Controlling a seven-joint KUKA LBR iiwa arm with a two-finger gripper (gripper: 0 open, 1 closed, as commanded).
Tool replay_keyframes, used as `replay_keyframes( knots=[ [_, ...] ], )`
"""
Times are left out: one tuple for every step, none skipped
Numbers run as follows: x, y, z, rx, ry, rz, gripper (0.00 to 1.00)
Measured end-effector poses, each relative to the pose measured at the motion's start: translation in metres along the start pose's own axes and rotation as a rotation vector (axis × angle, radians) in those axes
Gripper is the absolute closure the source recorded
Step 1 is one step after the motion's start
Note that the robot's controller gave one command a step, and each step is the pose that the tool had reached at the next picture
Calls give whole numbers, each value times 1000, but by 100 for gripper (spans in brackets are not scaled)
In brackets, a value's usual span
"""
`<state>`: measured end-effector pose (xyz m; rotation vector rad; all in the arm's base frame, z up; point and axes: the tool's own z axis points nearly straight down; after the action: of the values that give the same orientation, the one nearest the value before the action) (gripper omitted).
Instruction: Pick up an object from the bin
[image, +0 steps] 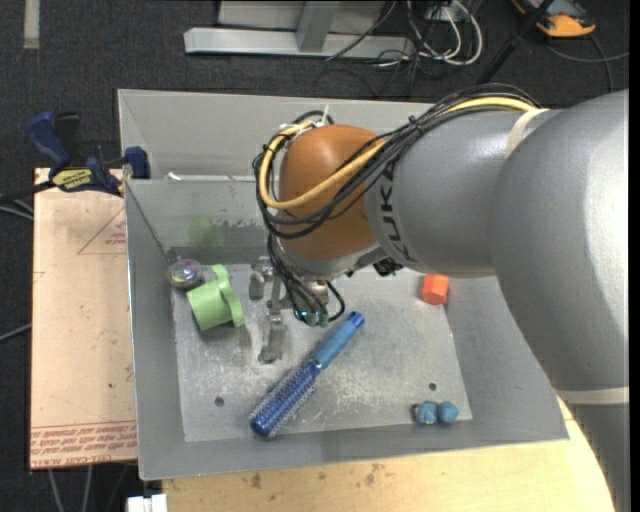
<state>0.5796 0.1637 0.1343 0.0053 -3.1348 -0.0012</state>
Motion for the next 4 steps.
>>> replay_keyframes(
  knots=[
    [-32, 56, 68, -2, -9, -63, 0],
    [-24, 83, 32, -2, -12, -116, 0],
    [-34, 89, 34, 0, -11, -181, 0],
    [-37, 89, 64, 0, -7, -261, 0]
  ],
)
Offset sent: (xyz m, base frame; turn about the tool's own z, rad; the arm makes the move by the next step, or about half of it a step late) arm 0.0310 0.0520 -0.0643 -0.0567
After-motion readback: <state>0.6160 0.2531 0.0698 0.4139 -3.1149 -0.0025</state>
